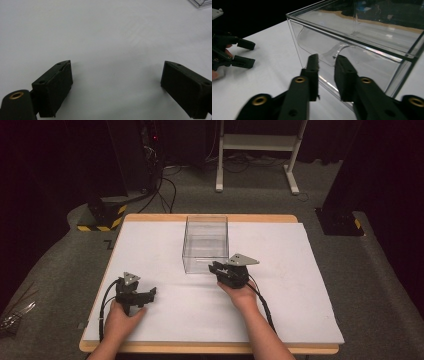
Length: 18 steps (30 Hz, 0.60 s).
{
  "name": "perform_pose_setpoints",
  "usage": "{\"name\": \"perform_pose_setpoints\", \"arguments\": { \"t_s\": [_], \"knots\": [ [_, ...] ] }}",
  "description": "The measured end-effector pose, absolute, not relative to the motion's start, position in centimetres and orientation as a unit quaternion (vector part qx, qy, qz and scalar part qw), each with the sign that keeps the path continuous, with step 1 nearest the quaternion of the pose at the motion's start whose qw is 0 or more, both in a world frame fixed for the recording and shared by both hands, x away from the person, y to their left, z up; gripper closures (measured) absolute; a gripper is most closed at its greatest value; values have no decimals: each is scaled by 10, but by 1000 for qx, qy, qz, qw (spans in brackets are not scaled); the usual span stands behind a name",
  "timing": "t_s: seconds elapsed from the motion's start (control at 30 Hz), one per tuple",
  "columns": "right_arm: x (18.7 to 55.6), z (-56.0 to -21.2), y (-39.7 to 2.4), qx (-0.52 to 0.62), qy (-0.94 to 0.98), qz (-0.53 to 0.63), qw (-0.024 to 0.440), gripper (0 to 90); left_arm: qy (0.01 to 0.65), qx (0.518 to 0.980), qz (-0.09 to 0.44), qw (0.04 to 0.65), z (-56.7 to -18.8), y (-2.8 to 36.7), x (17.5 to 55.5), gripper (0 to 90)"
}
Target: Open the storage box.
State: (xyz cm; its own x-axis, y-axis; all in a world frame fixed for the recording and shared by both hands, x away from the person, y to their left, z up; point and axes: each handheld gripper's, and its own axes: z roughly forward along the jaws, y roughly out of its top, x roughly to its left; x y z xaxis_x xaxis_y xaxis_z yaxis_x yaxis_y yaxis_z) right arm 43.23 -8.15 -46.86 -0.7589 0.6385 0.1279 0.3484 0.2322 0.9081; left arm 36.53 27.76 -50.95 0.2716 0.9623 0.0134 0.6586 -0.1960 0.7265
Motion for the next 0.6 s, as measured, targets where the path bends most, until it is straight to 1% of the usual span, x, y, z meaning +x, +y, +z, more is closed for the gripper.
{"name": "perform_pose_setpoints", "arguments": {
  "t_s": [0.07,0.1,0.27,0.37,0.47,0.5,0.53,0.57,0.6],
  "knots": [
    [433,-469,-81,318,773,532,136,696,552,734,244,312,-510,278,365,108],
    [435,-469,-81,318,771,535,134,673,552,734,244,312,-510,278,365,108],
    [438,-470,-79,312,776,534,127,662,552,734,243,312,-510,278,365,108],
    [439,-470,-74,303,783,529,123,623,552,734,244,312,-510,278,365,108],
    [439,-469,-72,302,782,531,122,623,552,734,244,312,-510,278,365,108],
    [440,-468,-72,304,781,530,124,666,552,734,244,312,-510,278,365,108],
    [440,-468,-72,304,781,530,124,666,552,734,244,312,-510,278,365,108],
    [442,-469,-75,307,780,532,120,712,552,734,244,312,-510,278,365,108],
    [442,-469,-75,307,780,532,120,712,552,734,244,312,-510,278,365,108]
  ]
}}
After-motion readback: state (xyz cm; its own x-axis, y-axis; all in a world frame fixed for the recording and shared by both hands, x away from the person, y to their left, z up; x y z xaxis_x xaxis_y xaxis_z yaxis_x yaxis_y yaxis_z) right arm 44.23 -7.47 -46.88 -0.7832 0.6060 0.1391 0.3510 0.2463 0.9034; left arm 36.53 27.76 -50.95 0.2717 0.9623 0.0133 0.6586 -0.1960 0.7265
